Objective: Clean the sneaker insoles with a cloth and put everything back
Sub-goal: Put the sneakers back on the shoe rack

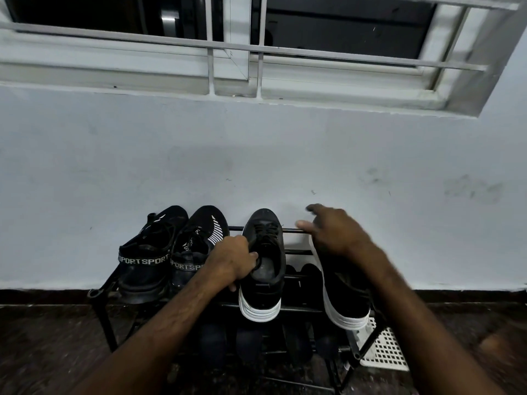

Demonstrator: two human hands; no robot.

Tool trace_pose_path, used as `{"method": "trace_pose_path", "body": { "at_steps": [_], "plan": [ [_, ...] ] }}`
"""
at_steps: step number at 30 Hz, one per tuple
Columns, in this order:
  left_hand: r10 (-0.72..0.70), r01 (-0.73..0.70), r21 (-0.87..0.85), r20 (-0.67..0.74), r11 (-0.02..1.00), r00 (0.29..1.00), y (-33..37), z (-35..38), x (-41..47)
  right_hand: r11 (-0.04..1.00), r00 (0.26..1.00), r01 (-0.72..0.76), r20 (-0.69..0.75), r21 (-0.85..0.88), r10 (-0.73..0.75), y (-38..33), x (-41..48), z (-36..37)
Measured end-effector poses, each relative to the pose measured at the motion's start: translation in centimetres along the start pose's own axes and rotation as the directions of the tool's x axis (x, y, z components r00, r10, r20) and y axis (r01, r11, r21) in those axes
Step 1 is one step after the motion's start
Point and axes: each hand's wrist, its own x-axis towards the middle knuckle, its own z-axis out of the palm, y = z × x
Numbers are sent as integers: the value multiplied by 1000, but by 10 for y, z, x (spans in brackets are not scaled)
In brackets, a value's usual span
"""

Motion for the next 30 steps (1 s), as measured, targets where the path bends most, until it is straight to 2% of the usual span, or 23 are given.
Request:
{"method": "trace_pose_path", "body": {
  "at_steps": [1, 3, 5, 6, 7, 11, 20, 30],
  "plan": [
    [-1, 2, -1, 14, 1000, 1000, 0, 0, -1, 1000, 1000, -25, 18, 13, 24, 16, -3, -11],
    [-10, 10, 5, 23, 1000, 1000, 0, 3, -4, 993, 980, -103, 178, 65, 90, 43, -17, -23],
    [-15, 15, 11, 17, 1000, 1000, 1, 4, -6, 968, 889, -238, 417, 75, 187, 61, -29, -21],
    [-18, 18, 11, 17, 1000, 1000, 1, 4, -7, 956, 853, -287, 468, 53, 230, 67, -32, -15],
    [-21, 21, 7, 19, 1000, 1000, 1, 4, -7, 956, 855, -294, 453, 21, 253, 77, -28, -5],
    [-29, 29, 11, 14, 1000, 999, 2, 3, -8, 957, 938, -227, 224, -179, 264, 87, -7, 23],
    [6, -7, 13, 35, 1000, 999, -1, 3, -9, 992, 971, -96, 209, -81, 111, 49, 0, 46],
    [42, -43, 18, 91, 999, 995, -3, 0, -8, 986, 981, -165, 98, -5, 165, 44, 1, 56]
  ]
}}
